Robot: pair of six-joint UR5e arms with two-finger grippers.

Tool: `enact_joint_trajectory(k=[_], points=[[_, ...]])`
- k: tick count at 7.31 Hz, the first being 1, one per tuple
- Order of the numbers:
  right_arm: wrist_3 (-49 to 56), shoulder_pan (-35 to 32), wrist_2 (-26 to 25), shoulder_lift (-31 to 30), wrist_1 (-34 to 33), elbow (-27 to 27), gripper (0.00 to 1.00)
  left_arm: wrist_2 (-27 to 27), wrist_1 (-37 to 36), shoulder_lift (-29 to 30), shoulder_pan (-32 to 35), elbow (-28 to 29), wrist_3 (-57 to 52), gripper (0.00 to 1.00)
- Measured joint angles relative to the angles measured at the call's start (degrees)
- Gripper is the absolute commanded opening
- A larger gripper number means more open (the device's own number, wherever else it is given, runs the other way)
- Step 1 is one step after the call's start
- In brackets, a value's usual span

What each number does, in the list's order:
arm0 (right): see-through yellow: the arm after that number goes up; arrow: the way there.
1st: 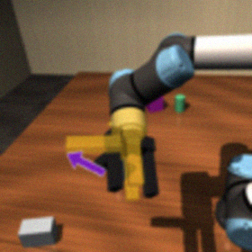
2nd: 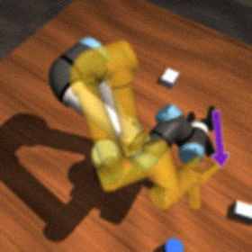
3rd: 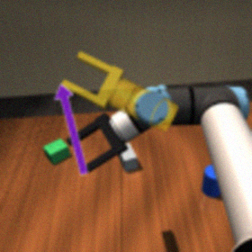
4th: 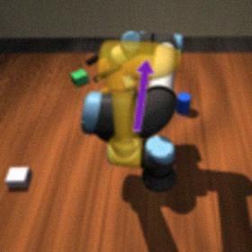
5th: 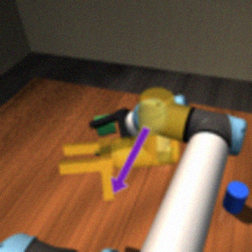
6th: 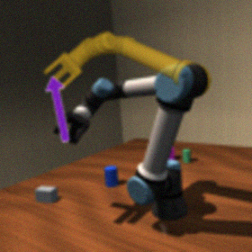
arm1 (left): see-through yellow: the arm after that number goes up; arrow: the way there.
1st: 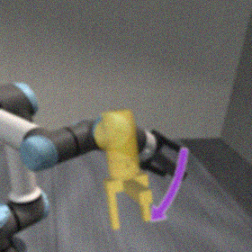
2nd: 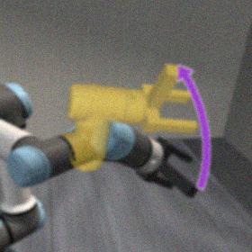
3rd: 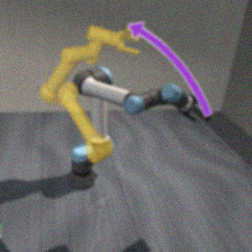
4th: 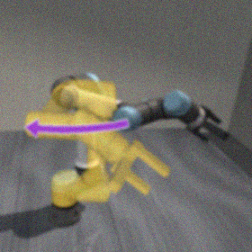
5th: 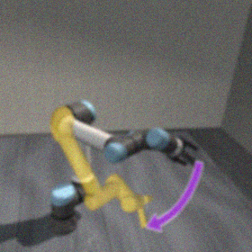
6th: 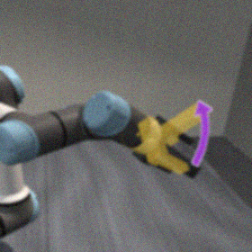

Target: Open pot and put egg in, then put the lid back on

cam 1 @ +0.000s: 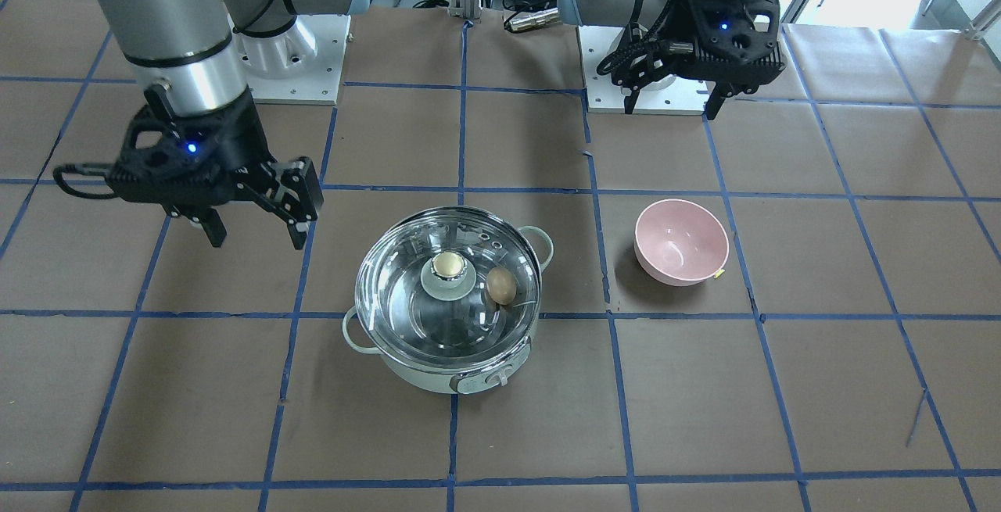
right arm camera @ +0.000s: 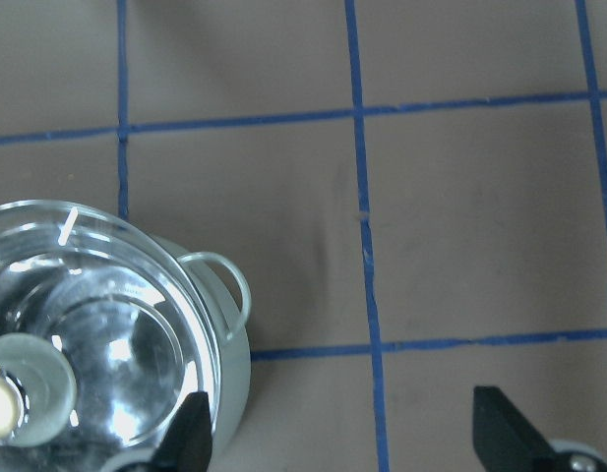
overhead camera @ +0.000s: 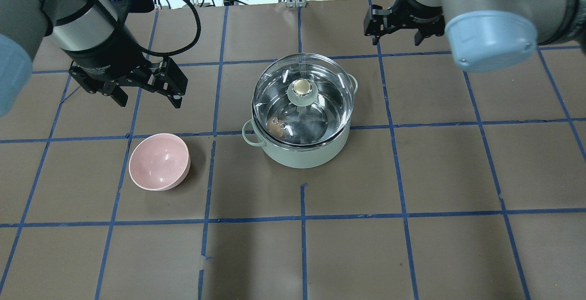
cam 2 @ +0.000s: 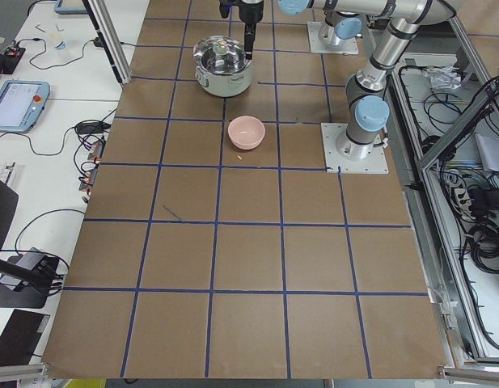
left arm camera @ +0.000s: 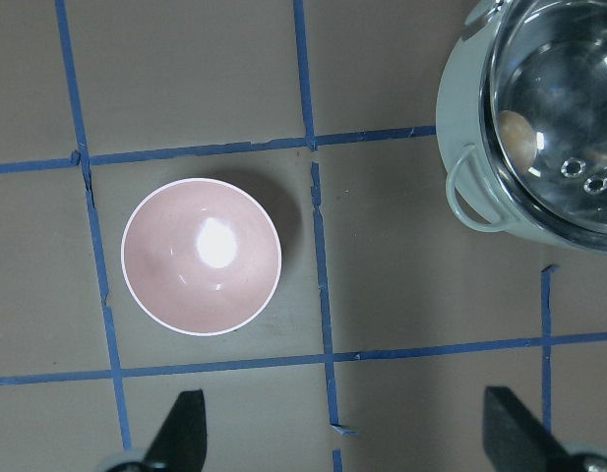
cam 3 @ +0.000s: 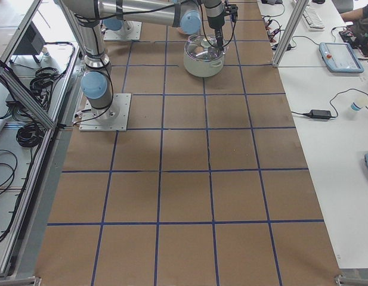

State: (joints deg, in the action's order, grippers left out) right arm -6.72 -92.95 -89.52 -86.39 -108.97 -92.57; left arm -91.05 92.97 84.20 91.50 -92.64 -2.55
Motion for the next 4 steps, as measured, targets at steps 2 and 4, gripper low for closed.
enact_joint_trajectory(k=[2,4], points=[[-0.31,0.83,-0.37,-4.0,9.81,-0.18,1.0,0.0,-0.06,0.0,0.0,0.0,0.0,1.0],[-0.39,0.94,-0.08,-5.49,12.97,-0.29,1.0,0.0,-0.07,0.0,0.0,0.0,-0.02,1.0]])
